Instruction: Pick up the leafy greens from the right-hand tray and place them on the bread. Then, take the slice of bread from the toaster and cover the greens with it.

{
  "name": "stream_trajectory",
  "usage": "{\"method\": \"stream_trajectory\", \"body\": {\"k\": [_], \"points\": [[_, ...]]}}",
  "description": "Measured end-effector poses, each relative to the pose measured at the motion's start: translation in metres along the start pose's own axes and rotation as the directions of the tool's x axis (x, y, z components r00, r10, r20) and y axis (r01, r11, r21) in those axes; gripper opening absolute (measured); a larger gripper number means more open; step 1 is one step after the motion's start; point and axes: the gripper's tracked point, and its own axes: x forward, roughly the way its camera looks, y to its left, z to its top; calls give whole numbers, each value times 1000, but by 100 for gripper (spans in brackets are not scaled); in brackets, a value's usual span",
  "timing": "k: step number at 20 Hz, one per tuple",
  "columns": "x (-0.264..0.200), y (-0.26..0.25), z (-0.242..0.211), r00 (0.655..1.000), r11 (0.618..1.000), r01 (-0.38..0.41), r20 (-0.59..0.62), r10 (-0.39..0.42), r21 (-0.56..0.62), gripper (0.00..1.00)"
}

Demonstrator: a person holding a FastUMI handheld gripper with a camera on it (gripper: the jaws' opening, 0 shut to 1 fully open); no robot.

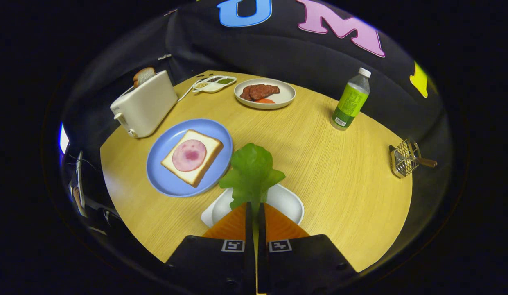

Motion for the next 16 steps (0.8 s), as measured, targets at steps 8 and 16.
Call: {"method": "stream_trajectory", "body": {"k": [8, 16], "points": [[-16, 53, 59, 993, 998, -63, 95, 64, -15, 7], [14, 118, 83, 988, 988, -132, 74, 137, -75, 7]]}}
